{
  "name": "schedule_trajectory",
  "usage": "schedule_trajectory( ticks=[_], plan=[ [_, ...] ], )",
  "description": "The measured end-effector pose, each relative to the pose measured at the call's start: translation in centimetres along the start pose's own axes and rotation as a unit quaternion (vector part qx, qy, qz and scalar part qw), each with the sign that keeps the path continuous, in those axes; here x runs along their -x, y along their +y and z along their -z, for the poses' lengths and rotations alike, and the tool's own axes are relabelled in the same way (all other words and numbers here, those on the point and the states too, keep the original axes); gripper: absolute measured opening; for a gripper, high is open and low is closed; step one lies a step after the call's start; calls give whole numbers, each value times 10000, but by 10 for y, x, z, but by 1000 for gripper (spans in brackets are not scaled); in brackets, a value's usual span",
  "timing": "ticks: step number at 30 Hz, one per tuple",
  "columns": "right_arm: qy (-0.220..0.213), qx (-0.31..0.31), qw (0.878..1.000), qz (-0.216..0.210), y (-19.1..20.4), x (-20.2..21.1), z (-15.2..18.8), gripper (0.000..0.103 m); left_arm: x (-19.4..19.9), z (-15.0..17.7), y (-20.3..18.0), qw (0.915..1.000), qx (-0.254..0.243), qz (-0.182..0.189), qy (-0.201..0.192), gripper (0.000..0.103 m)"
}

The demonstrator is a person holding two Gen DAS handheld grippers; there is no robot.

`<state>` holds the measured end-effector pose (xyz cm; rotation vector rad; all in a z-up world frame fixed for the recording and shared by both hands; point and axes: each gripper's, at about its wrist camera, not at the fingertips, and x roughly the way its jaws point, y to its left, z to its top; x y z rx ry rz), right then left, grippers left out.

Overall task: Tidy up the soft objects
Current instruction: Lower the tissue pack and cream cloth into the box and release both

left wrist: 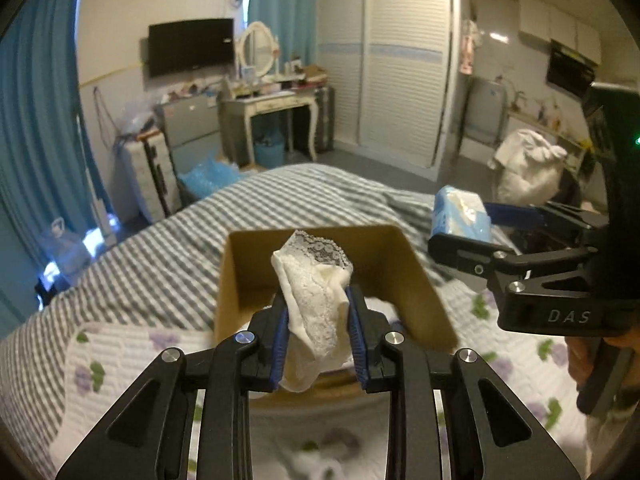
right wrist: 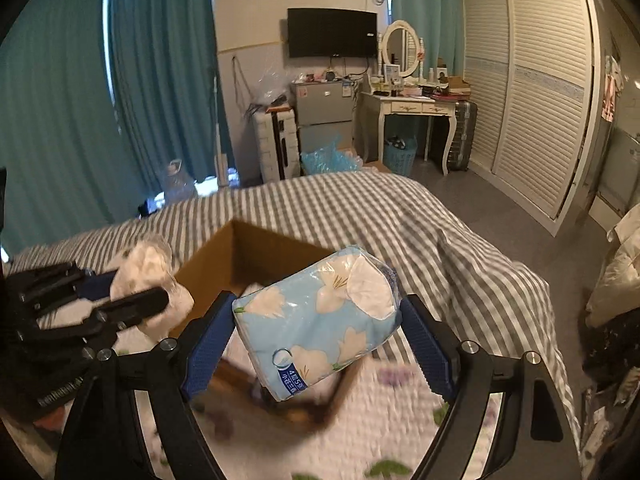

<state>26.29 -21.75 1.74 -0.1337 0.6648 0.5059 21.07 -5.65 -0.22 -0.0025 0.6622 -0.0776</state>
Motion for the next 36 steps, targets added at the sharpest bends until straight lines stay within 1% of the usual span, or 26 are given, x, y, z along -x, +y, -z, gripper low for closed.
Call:
schedule_trajectory(
  ticks=[4, 6, 7, 8, 9, 10, 11, 12, 15, 18, 21, 24, 25, 27, 28, 30, 33, 35, 36],
  plan=[
    [24, -126, 9999, 7, 4, -34, -10, 84, -30, 7, 5, 9999, -56, -14, 105, 26],
    [41, -233, 9997, 34, 3, -48, -10, 86, -42, 9, 5, 9998, -119, 30, 127, 29],
    [23, -308, 9995, 24, 2, -52, -9, 91, -48, 11, 5, 9997, -166, 96, 140, 33],
    [14, -408, 9992, 56, 0, -57, -8, 99, -53, 12, 3, 9995, -223, 79, 222, 56],
    [-7, -453, 9989, 111, -1, -59, -7, 101, -55, 14, 3, 9994, -230, -4, 249, 70],
    [-35, -460, 9988, 136, -2, -61, -5, 101, -52, 16, 4, 9996, -209, -96, 157, 84],
    [-39, -433, 9990, 139, -2, -62, -5, 101, -49, 18, 4, 9996, -221, -169, 33, 84],
    [-25, -386, 9990, 206, -2, -62, -5, 101, -47, 20, 4, 9993, -270, -251, 13, 84],
    [-33, -347, 9990, 267, 2, -55, -6, 101, -39, 22, 9, 9992, -210, -317, 111, 84],
    [-92, -296, 9991, 297, 7, -31, -9, 101, -16, 21, 14, 9992, -171, -360, 23, 84],
    [-244, -108, 9989, 378, 23, 3, -15, 101, 24, 15, 20, 9985, -224, -448, -236, 84],
    [-427, 117, 9980, 447, 50, 47, -22, 101, 75, 10, 23, 9960, -326, -568, -614, 84],
    [-461, 176, 9978, 449, 56, 59, -23, 101, 98, 10, 25, 9944, -348, -626, -782, 84],
    [-514, 278, 9972, 456, 70, 85, -22, 103, 127, 10, 30, 9922, -353, -665, -998, 84],
    [-506, 322, 9972, 450, 77, 96, -20, 103, 147, 13, 33, 9905, -322, -694, -1141, 85],
    [-456, 364, 9974, 421, 89, 114, -13, 103, 166, 21, 38, 9887, -310, -761, -1254, 86],
    [-304, 360, 9985, 270, 106, 127, 8, 103, 185, 45, 45, 9839, -399, -1030, -1408, 86],
    [-155, 354, 9991, 179, 117, 125, 28, 103, 184, 63, 55, 9865, -216, -941, -1320, 86],
    [-111, 355, 9992, 148, 123, 123, 38, 103, 180, 73, 63, 9894, -54, -835, -1187, 86]
  ],
)
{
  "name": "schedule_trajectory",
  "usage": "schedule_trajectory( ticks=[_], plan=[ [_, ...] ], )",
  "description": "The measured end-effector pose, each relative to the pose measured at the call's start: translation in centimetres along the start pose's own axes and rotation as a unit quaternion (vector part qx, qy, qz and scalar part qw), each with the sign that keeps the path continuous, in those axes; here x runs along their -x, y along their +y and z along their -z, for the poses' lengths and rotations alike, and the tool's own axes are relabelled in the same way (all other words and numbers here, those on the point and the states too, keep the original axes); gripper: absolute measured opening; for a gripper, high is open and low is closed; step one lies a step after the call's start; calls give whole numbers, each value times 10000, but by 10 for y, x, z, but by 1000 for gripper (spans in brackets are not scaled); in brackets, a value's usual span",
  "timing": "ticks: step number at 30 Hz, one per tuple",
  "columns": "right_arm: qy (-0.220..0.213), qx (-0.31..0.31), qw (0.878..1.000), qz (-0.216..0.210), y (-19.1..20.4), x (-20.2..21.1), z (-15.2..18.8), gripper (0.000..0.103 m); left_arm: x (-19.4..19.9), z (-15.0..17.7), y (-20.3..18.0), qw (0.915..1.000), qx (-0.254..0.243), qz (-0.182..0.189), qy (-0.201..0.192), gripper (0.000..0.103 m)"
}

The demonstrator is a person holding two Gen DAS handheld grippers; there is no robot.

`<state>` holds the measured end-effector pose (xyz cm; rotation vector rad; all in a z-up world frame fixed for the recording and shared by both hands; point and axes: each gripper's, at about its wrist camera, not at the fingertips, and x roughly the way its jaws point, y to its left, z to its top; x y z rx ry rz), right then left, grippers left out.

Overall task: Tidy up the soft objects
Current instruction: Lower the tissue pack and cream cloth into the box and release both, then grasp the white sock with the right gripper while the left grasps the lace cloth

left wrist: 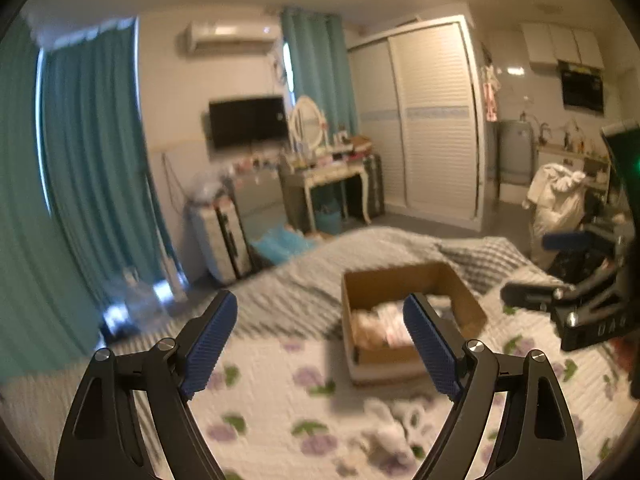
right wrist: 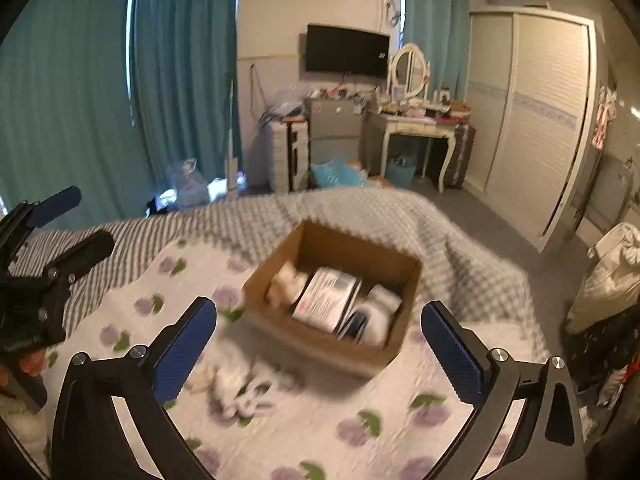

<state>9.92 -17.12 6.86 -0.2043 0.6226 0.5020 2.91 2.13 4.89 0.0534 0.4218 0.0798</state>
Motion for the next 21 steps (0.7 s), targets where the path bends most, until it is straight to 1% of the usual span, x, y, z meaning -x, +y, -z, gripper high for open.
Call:
schedule_trajectory(
  ticks=[3, 6, 9, 12, 14, 15, 17, 18, 20, 21],
  plan=[
    [136, 30, 9998, -164, 20, -14, 31, 103, -19, 28, 15, 9985, 422, 84, 332, 86],
    [339, 104, 9987, -354, 39, -41, 57, 103, -35, 56, 23, 9967, 606, -1, 546, 86],
    [580, 286, 9969, -447, 58, -72, 74, 103, -44, 77, 27, 9964, 567, -29, 626, 86],
    [723, 526, 9948, -490, 74, -100, 84, 99, -61, 96, 26, 9960, 460, 102, 753, 86],
    [844, 611, 9930, -556, 82, -116, 92, 92, -66, 108, 29, 9953, 447, 187, 836, 86],
    [917, 636, 9919, -607, 86, -126, 97, 89, -72, 114, 30, 9947, 420, 161, 923, 86],
    [1053, 641, 9897, -733, 92, -142, 105, 77, -80, 123, 33, 9928, 401, -32, 1127, 86],
    [1141, 614, 9883, -808, 95, -152, 110, 74, -85, 127, 34, 9910, 439, -90, 1258, 86],
    [1261, 541, 9863, -914, 98, -165, 115, 63, -89, 134, 38, 9896, 479, -65, 1352, 86],
    [1321, 506, 9853, -956, 99, -170, 117, 60, -91, 136, 40, 9889, 485, -35, 1401, 86]
  ],
)
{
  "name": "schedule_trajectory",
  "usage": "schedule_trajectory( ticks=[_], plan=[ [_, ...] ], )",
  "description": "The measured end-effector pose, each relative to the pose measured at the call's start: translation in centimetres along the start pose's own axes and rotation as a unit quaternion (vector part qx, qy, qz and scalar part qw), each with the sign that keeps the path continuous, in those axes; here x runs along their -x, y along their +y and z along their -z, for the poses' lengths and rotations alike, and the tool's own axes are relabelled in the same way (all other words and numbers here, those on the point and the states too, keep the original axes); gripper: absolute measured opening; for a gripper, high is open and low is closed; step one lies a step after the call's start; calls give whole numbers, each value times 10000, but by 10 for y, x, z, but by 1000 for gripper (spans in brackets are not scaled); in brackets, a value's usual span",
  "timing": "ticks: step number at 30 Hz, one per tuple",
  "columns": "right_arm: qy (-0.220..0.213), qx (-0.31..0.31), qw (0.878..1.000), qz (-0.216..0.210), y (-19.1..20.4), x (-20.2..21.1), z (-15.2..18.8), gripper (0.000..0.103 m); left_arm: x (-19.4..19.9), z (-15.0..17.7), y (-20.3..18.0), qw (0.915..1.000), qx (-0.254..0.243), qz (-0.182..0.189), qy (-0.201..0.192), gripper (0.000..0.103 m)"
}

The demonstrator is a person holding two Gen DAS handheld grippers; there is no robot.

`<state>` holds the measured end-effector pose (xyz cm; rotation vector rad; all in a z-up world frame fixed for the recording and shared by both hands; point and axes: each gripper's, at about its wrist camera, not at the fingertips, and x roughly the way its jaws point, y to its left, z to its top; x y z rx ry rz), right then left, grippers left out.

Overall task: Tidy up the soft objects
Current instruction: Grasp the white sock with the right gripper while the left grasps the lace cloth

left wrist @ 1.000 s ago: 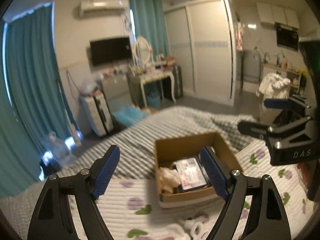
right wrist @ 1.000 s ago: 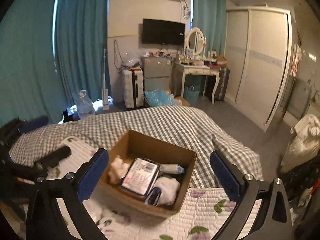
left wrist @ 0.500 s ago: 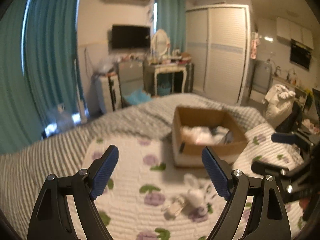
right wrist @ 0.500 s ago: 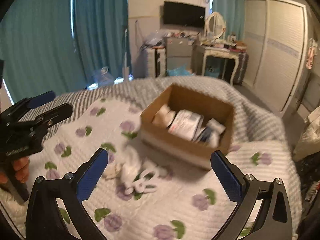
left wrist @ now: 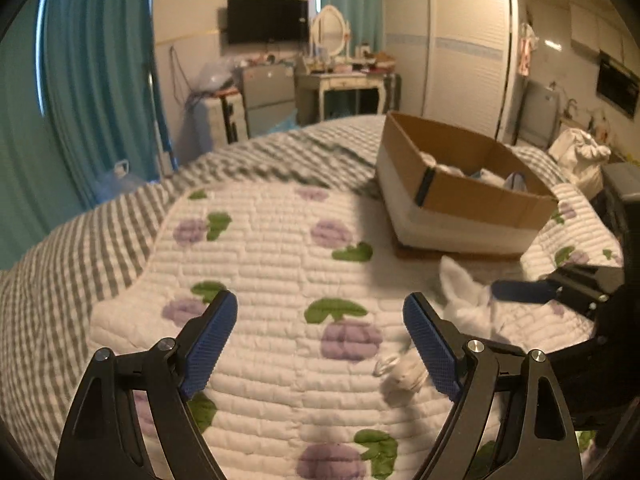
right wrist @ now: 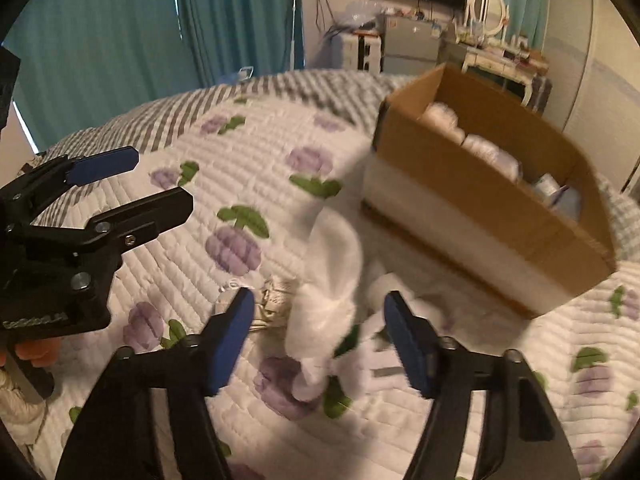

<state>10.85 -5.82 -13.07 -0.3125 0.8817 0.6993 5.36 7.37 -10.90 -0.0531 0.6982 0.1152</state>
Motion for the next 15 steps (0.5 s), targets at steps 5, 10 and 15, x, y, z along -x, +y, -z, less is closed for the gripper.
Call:
schedule_trajectory(
  ticks=[5, 10, 15],
  plan=[
    [-99, -271, 9995, -143, -7, -6, -1, 27, -9, 4, -1, 9997, -150, 2, 175, 86],
    [-554, -543, 9968, -197, -19, 25, -13, 27, -7, 8, -12, 9991, -319, 222, 157, 86],
    [-716, -657, 9952, -100, -34, 53, -19, 27, -9, 18, -43, 9959, -739, 436, 281, 85]
  ],
)
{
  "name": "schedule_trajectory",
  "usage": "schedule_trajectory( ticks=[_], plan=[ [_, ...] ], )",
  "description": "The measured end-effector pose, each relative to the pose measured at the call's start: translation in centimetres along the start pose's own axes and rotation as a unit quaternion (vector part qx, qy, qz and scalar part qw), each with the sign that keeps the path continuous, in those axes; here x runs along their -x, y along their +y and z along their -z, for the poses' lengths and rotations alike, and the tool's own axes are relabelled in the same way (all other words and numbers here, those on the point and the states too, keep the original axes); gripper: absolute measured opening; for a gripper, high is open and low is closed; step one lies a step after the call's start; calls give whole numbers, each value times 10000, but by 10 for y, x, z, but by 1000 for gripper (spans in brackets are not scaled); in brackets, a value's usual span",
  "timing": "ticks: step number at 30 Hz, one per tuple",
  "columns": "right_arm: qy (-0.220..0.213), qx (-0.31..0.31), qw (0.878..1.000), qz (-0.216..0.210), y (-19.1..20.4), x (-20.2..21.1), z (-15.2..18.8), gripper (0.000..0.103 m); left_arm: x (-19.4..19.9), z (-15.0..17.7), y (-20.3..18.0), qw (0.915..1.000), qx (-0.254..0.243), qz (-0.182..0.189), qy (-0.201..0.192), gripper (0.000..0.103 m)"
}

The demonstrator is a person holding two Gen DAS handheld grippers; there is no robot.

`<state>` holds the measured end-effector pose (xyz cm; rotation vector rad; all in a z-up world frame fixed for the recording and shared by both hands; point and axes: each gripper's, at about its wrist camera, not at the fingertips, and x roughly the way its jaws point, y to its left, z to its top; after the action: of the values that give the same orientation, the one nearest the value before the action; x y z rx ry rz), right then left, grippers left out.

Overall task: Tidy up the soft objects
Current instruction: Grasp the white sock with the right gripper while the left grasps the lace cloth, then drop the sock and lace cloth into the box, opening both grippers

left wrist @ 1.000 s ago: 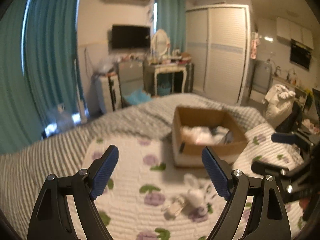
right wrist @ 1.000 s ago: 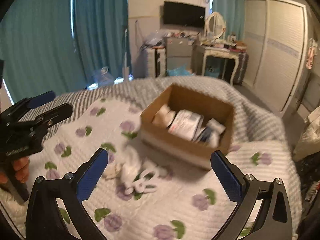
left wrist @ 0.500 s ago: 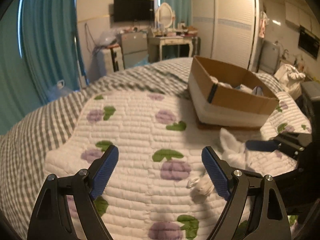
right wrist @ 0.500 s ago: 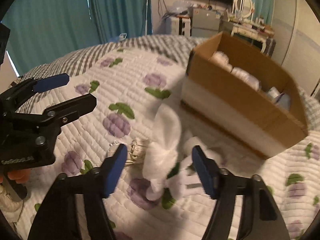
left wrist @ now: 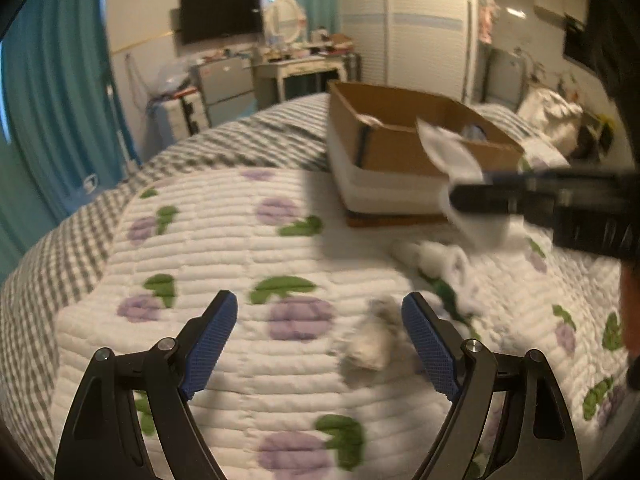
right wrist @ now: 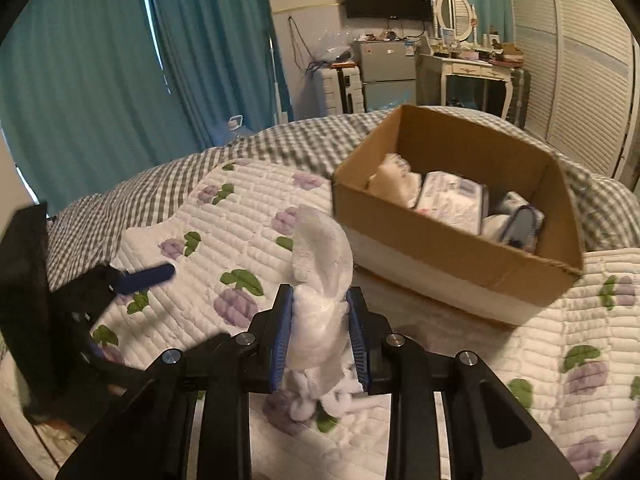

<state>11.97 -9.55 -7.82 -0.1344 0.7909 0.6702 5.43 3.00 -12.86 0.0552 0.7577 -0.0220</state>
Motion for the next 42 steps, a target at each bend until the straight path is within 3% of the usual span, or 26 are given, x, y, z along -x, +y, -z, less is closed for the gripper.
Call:
schedule_trajectory(
  ticks=[4, 7, 10, 12, 14, 17, 22, 31, 36, 42],
  plan=[
    [111, 16, 9992, 379, -14, 7, 13, 27, -20, 7, -20, 9993, -193, 46, 321, 84],
    [276, -313, 9985, 342, -32, 5, 32, 27, -40, 12, -23, 9974, -141, -10, 701, 81],
    [469, -508, 9966, 458, -46, -1, 50, 27, -52, 13, -21, 9963, -74, 29, 857, 66],
    [556, -599, 9957, 445, -51, -5, 56, 27, -55, 12, -22, 9964, -60, 69, 845, 62],
    [569, -610, 9953, 487, -53, -6, 57, 27, -53, 12, -23, 9966, -74, 216, 786, 40],
    [543, -632, 9952, 504, -55, -5, 59, 27, -52, 12, -21, 9967, -43, 248, 766, 28],
    [408, -639, 9955, 566, -54, 4, 63, 27, -36, 13, -14, 9969, 244, 309, 679, 27],
    [119, -708, 9962, 498, -43, 41, 69, 27, 17, -5, -29, 9990, 166, 354, 222, 27],
    [-115, -707, 9967, 390, -40, 72, 62, 27, 51, -28, -40, 9995, 88, 307, -6, 27],
    [-579, -435, 9960, 521, -49, 122, 24, 27, 90, -74, -50, 9981, -1, 350, -499, 27]
  ],
)
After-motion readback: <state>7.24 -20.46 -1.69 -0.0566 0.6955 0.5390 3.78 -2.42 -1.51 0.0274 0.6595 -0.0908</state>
